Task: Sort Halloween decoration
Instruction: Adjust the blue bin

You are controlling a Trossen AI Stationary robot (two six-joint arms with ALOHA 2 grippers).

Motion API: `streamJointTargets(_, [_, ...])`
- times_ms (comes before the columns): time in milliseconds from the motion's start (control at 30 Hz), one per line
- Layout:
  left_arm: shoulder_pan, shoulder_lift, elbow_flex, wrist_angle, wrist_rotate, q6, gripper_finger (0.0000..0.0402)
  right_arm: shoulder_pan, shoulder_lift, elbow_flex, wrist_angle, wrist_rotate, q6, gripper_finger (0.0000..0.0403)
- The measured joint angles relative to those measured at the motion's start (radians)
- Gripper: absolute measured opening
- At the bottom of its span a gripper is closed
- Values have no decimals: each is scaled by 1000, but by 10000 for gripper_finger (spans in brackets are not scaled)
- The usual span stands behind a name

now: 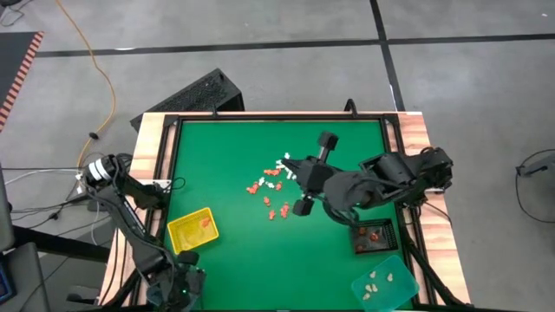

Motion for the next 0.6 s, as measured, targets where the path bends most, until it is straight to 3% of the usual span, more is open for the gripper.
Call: streamJointTargets(600, [103, 18, -40, 123, -61, 225, 0, 37, -12, 0, 19, 30, -53, 0])
